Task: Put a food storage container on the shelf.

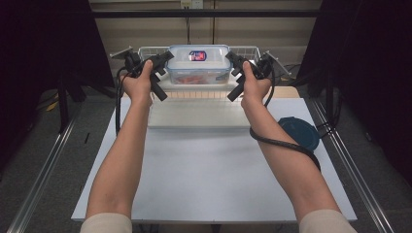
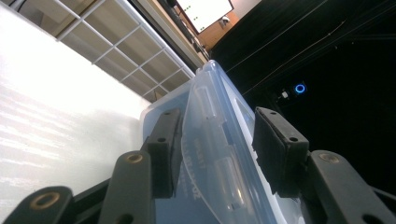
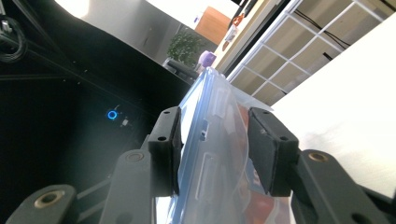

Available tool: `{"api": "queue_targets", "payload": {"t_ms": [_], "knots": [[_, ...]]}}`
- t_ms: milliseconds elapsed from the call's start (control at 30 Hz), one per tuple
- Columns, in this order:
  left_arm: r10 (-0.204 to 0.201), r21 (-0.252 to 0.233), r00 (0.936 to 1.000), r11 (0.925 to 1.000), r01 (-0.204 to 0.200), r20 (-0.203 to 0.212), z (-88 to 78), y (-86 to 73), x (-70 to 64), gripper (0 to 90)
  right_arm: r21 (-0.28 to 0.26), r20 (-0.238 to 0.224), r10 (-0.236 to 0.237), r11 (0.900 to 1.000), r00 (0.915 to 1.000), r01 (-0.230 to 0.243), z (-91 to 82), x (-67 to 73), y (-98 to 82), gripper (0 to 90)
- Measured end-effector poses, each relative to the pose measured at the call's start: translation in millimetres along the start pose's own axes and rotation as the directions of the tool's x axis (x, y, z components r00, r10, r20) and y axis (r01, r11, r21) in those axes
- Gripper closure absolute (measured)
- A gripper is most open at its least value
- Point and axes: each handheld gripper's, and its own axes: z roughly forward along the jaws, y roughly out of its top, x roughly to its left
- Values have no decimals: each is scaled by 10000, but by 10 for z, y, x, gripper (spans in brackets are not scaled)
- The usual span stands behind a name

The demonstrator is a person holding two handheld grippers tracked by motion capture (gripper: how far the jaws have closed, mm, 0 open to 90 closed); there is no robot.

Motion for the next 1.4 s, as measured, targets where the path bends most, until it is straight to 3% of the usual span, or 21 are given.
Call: {"api": "queue_targets", "payload": {"t_ms": [267,300,433,500,533,567,700,867,1000,1233,1400], "knots": [[187,36,9998,9998,-186,-109,13,-2,14,526,36,154,-143,9999,9998,143,35,1,2,557],[45,-157,9999,9999,-46,-116,27,-10,5,523,-19,192,-216,9998,9996,217,42,0,-1,553],[265,0,9996,9996,-265,-111,14,-5,14,520,59,276,-536,9986,9982,534,46,14,-7,547],[154,-84,9998,9998,-155,-116,16,-7,4,519,56,228,-682,9977,9974,680,49,7,-4,544],[397,4,9992,9992,-397,-85,7,-5,11,515,67,248,-693,9976,9973,691,48,12,-7,540],[386,21,9992,9993,-386,-139,2,-7,1,510,78,251,-743,9972,9969,741,47,17,-10,537],[724,96,9972,9973,-722,-176,-24,-18,-22,421,105,223,-1063,9943,9941,1061,26,39,-25,473],[837,-158,9960,9963,-842,-315,-103,-33,-13,344,28,87,-1460,9893,9892,1460,-24,66,-51,405],[913,26,9956,9958,-912,-228,-180,-74,-25,298,24,-47,-1453,9894,9894,1453,-95,81,-72,391],[1074,-64,9942,9942,-1074,-28,-293,-176,-70,222,41,-292,-1518,9884,9880,1519,-250,120,-144,376],[1471,49,9891,9891,-1472,51,-399,-261,-112,173,17,-395,-1486,9889,9881,1488,-374,86,-185,361]]}}
